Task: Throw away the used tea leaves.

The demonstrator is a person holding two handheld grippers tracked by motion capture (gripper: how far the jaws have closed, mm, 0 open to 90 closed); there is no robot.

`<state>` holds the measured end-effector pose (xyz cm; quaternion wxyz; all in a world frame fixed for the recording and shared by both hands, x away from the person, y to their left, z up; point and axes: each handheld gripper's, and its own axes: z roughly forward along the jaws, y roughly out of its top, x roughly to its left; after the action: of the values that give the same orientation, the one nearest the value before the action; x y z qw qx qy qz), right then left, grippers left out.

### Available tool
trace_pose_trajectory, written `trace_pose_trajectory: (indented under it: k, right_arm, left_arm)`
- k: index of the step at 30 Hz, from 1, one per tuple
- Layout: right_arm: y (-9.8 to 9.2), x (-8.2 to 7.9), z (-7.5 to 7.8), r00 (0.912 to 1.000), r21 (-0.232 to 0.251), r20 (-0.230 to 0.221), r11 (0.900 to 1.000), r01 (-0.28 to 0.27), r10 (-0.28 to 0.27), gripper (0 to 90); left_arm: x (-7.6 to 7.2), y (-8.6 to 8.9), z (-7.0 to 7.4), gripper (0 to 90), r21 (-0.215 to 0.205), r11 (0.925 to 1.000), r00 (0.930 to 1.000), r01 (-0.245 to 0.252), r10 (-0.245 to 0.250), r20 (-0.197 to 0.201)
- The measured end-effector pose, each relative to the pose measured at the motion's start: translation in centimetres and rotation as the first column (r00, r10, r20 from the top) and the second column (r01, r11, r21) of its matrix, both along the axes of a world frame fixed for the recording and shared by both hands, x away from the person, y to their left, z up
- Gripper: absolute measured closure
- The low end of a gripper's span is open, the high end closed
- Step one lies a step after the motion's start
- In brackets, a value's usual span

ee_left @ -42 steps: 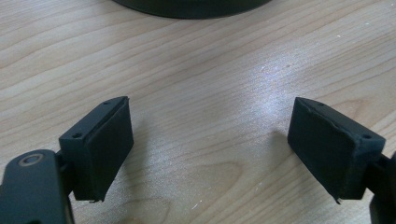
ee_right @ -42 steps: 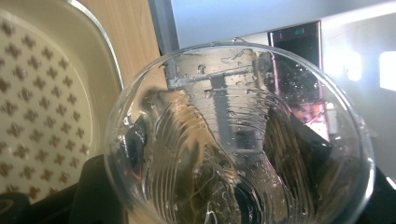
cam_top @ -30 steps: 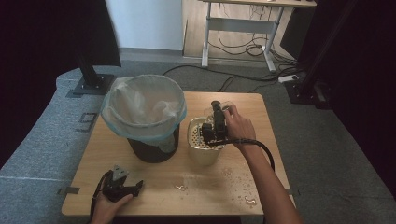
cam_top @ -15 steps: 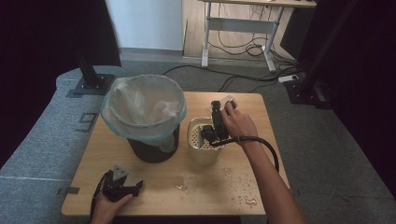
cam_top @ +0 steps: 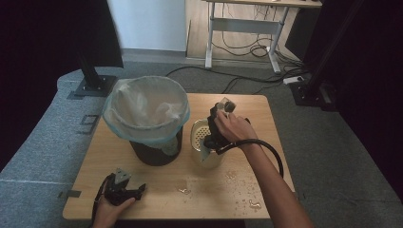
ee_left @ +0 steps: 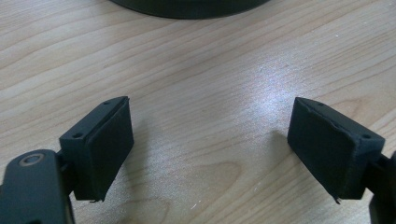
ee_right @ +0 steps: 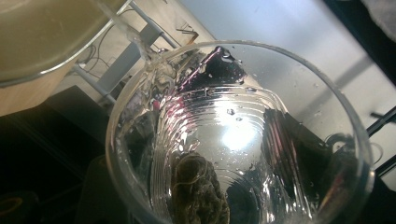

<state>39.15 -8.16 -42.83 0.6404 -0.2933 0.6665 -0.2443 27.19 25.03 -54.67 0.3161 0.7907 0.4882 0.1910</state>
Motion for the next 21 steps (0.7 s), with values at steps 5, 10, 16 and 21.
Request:
trace_pose_trajectory:
  k: [5,10,16,21]
  right_arm:
    - [0.7,-0.2,-1.0,0.9992,-0.078,0.001,0.996,-0.039,0.039,41.9]
    - [1.1,-0.1,-1.0,0.9987,-0.12,0.032,0.992,-0.036,0.04,42.1]
    - [1.6,-0.2,-0.7,0.9983,-0.151,0.043,0.988,-0.033,0.04,42.1]
    - [1.8,-0.1,-0.9,0.9992,-0.112,0.025,0.993,-0.028,0.031,42.2]
  left_arm:
    - [0.0,0.0,0.0,13.8,0.001,1.0,1.0,0.001,-0.001,-0.001]
    - [0.0,0.0,0.0,13.8,0.0,1.0,1.0,0.002,-0.002,0.0]
    - [0.0,0.0,0.0,13.8,0.001,1.0,1.0,0.004,-0.004,-0.003]
    - [0.0,0.0,0.0,13.8,0.001,1.0,1.0,0.006,-0.006,-0.003]
